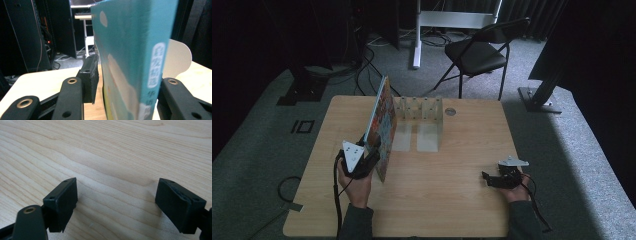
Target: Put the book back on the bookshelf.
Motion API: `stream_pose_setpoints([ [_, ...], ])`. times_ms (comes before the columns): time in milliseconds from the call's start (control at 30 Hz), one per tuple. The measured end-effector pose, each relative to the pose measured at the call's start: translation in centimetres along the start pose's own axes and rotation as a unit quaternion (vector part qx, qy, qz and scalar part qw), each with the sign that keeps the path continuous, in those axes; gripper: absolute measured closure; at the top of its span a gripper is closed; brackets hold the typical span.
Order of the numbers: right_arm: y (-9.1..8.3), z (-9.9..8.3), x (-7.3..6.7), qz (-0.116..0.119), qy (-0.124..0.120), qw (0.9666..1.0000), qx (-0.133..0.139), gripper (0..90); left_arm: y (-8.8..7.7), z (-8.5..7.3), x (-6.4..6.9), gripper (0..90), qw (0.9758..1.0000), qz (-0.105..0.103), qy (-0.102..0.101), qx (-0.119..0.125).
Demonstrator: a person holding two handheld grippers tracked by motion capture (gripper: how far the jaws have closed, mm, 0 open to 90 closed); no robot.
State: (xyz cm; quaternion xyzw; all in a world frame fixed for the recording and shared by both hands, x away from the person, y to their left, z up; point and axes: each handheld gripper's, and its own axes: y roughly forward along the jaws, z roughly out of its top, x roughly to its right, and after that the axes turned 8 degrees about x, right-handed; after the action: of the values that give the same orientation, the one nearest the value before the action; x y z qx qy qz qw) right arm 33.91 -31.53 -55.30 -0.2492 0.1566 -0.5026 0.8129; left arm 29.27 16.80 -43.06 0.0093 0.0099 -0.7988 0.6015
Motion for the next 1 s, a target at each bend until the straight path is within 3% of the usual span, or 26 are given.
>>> stream_pose_setpoints([
  [500, 0.0, 0.0, 0.0, 0.0, 0.0, 1.0, 0.0, 17.8, -0.6, -0.4, 0.3, 55.2, 0.9995, -0.023, 0.009, -0.02],
  [700, 0.0, 0.0, 0.0, 0.0, 0.0, 1.0, 0.0, 17.8, -1.2, -0.7, 0.2, 55.1, 0.9988, -0.032, 0.027, -0.023],
  [1000, 0.0, 0.0, 0.0, 0.0, 0.0, 1.0, 0.0, 17.8, -1.7, -0.8, 0.3, 55.1, 0.9979, -0.048, 0.035, -0.028],
])
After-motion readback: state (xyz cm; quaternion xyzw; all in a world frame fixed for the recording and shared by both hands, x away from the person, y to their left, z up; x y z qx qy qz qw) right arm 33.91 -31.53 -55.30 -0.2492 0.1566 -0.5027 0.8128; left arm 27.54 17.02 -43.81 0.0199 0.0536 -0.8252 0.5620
